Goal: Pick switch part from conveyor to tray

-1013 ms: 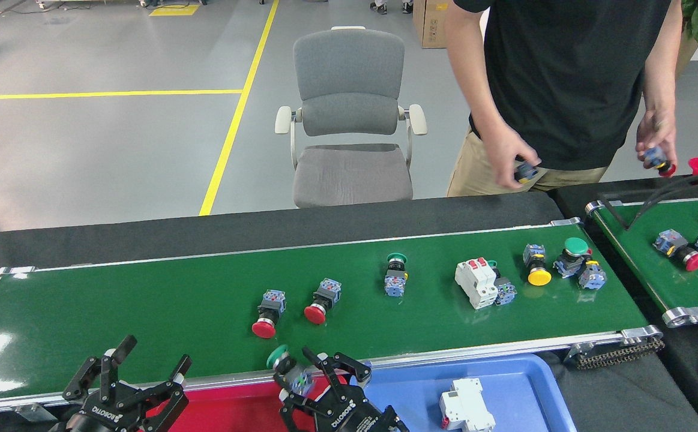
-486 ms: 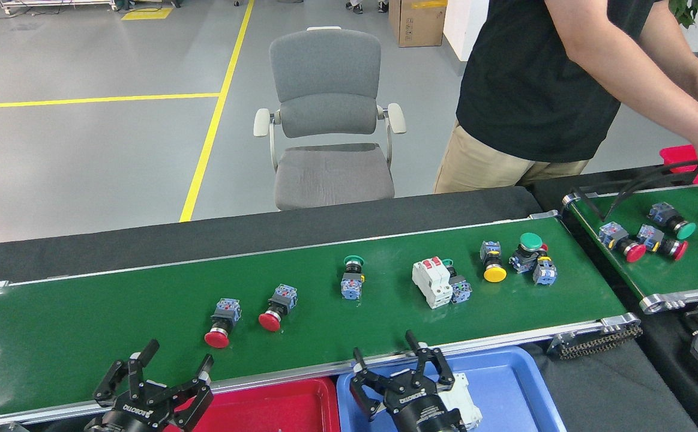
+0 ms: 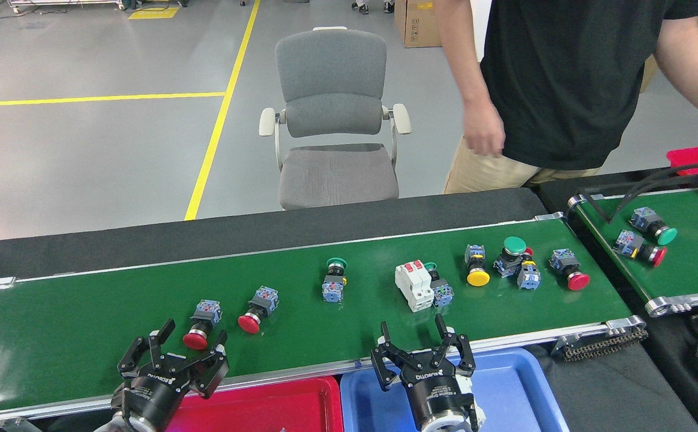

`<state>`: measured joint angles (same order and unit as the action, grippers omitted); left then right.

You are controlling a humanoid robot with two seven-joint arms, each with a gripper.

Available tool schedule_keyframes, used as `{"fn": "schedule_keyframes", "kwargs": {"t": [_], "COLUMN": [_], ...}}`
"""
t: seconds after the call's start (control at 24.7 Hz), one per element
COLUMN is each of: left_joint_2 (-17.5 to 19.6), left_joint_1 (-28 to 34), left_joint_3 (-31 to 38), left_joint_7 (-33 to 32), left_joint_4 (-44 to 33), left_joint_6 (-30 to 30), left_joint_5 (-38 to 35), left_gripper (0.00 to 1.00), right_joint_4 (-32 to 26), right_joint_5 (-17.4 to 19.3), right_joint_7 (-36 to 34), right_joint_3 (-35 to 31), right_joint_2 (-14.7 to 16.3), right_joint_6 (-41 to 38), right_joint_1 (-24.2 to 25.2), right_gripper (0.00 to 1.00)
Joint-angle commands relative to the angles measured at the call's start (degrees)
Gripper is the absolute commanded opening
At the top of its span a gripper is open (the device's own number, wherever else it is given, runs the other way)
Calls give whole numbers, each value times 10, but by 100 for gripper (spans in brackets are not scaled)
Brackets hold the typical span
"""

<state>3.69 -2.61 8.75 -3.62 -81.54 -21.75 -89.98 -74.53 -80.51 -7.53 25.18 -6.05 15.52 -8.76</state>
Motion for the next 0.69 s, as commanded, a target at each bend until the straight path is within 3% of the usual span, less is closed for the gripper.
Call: {"fn": "schedule_keyframes", "kwargs": {"t": [0.0, 0.04, 0.08, 0.2, 0.28, 0.45, 0.49, 0.57, 0.65], "left_joint_2": [5, 5, 5, 5, 5, 9, 8, 8, 15], "left_joint_1": [-13, -14, -16, -17, -18, -12, -9, 16, 78], "left_joint_3": [3, 3, 2, 3, 5, -5, -7, -4, 0], "left_joint_7": [2, 3, 4, 6, 8, 8, 7, 5, 3], "left_joint_4": [10, 16, 22, 31, 41, 17, 0, -42, -116], "left_joint_6": [7, 10, 17, 20, 16, -13, -44, -133, -232], "left_joint_5": [-1, -1, -1, 3, 13, 31, 31, 31, 31], "left_gripper": [92, 84, 71, 19, 7, 3, 2, 4, 10], "right_joint_4": [13, 18, 27, 53, 80, 109, 111, 111, 110], "right_joint_5": [-1, -1, -1, 1, 3, 19, 26, 26, 27], "right_joint_7": [1, 1, 3, 13, 16, 16, 16, 16, 23], "right_joint_3": [0, 0, 0, 0, 0, 0, 1, 3, 3], "right_joint_2": [-10, -12, -15, -25, -30, -31, -31, -24, -19], "right_joint_6": [1, 1, 1, 2, 2, 23, 30, 35, 30], "right_joint_1": [-21, -28, -35, -57, -78, -93, -95, -102, -105], "right_gripper": [99, 99, 99, 99, 99, 92, 79, 34, 13]}}
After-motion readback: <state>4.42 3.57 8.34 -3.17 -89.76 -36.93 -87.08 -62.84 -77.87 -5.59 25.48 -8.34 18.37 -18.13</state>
